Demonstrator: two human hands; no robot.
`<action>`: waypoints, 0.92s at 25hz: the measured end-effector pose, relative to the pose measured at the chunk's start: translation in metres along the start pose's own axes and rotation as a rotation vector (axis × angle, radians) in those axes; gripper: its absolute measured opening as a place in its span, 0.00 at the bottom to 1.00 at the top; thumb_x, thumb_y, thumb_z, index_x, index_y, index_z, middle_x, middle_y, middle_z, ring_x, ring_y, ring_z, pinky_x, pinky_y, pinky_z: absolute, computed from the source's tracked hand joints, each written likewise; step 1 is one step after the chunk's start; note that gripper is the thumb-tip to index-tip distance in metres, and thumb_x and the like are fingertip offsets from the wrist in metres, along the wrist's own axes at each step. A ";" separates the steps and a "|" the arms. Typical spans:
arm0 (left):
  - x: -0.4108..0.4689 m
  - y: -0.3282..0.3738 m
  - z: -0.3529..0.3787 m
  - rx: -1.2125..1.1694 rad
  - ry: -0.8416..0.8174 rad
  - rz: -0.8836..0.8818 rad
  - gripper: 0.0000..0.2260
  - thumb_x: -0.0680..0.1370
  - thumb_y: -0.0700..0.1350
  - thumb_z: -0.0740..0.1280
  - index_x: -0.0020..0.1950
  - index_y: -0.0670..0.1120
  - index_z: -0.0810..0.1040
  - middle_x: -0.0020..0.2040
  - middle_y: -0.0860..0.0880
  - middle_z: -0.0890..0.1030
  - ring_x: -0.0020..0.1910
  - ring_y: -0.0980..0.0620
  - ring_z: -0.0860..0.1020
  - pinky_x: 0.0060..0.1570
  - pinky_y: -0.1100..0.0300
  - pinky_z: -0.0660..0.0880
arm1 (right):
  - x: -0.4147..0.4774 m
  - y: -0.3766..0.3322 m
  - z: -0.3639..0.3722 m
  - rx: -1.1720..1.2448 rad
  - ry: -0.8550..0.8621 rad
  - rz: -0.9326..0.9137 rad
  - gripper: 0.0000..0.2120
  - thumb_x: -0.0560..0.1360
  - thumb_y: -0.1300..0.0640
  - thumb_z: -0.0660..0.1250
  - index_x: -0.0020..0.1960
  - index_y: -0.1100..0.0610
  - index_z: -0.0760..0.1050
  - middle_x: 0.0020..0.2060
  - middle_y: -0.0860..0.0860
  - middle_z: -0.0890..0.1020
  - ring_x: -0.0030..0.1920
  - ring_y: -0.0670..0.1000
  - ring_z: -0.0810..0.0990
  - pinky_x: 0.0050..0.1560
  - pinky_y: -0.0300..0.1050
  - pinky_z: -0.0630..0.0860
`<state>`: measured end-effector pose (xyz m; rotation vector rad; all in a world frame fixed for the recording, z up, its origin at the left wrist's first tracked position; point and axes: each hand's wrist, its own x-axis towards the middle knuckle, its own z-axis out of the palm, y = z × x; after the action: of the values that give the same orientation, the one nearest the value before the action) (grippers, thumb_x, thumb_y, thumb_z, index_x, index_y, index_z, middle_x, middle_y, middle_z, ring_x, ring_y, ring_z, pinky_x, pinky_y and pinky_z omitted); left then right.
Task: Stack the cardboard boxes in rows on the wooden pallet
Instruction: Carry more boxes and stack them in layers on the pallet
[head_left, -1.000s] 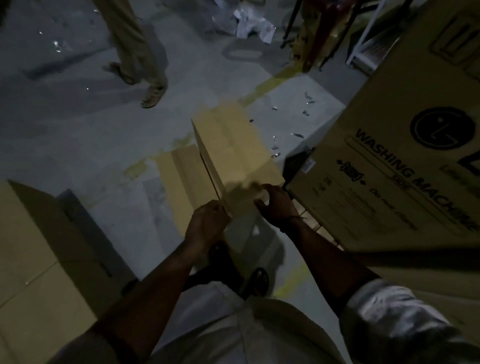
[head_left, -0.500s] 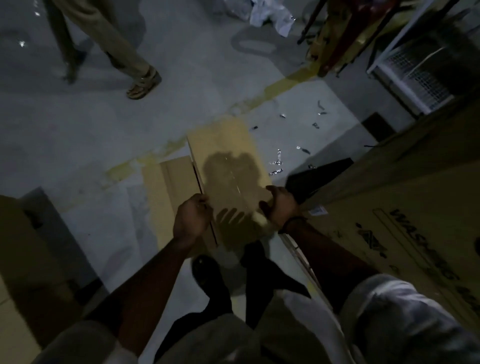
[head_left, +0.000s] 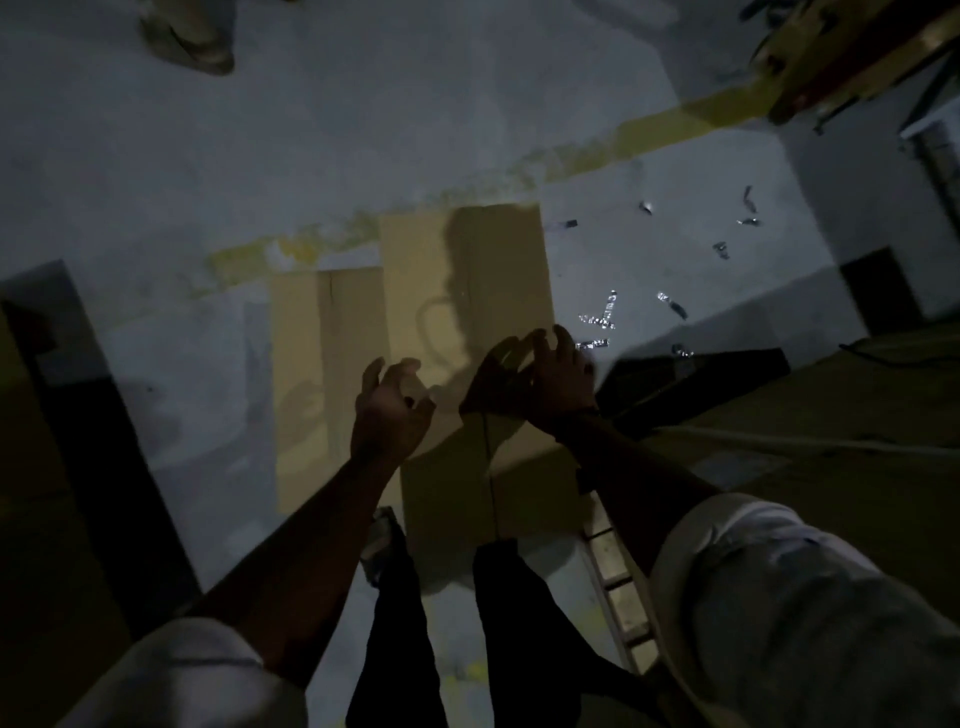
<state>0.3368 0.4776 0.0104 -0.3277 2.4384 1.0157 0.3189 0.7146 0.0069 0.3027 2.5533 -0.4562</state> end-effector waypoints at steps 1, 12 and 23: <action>0.003 0.004 0.003 -0.017 0.007 -0.020 0.24 0.76 0.53 0.73 0.70 0.50 0.75 0.77 0.42 0.66 0.73 0.44 0.67 0.66 0.51 0.72 | 0.006 0.004 0.006 -0.006 -0.010 -0.018 0.40 0.77 0.42 0.67 0.81 0.52 0.52 0.80 0.58 0.48 0.77 0.65 0.53 0.72 0.63 0.60; -0.015 0.020 -0.002 -0.194 0.016 -0.158 0.29 0.72 0.64 0.74 0.71 0.58 0.73 0.79 0.47 0.58 0.72 0.43 0.70 0.70 0.51 0.69 | -0.010 -0.002 0.007 -0.120 0.022 -0.315 0.44 0.68 0.20 0.49 0.75 0.44 0.61 0.79 0.54 0.54 0.68 0.66 0.64 0.58 0.60 0.73; -0.222 -0.035 -0.147 -0.141 0.490 -0.290 0.37 0.61 0.78 0.66 0.66 0.64 0.72 0.78 0.50 0.59 0.64 0.39 0.76 0.62 0.41 0.76 | -0.178 -0.183 -0.017 -0.197 0.246 -0.649 0.33 0.71 0.31 0.60 0.70 0.49 0.72 0.77 0.55 0.62 0.68 0.68 0.66 0.59 0.62 0.71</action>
<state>0.4919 0.3555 0.1929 -1.0543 2.6263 1.0726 0.4051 0.5311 0.1626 -0.5944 2.8744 -0.4065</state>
